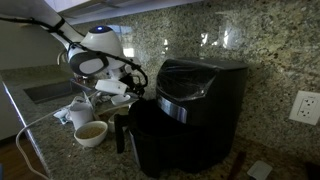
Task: Open the air fryer, then pick the bottle and put it in
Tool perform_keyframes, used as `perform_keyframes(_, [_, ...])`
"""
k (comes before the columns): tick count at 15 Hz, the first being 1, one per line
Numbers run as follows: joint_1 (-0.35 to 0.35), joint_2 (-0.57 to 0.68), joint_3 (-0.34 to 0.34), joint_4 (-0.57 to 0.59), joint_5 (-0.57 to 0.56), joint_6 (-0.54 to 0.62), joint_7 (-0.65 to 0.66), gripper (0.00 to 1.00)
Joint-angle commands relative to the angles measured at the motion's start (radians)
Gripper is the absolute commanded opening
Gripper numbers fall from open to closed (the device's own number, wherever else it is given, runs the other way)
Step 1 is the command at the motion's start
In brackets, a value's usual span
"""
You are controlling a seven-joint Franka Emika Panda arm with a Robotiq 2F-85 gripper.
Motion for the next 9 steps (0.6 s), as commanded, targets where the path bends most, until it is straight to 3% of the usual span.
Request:
perform_keyframes(1, [0.027, 0.005, -0.032, 0.050, -0.155, -0.059, 0.155, 1.00])
perform_keyframes(5, [0.036, 0.010, -0.027, 0.088, -0.280, -0.147, 0.293, 1.00])
perform_keyframes(9, [0.066, 0.001, -0.065, 0.104, -0.386, -0.242, 0.406, 1.00])
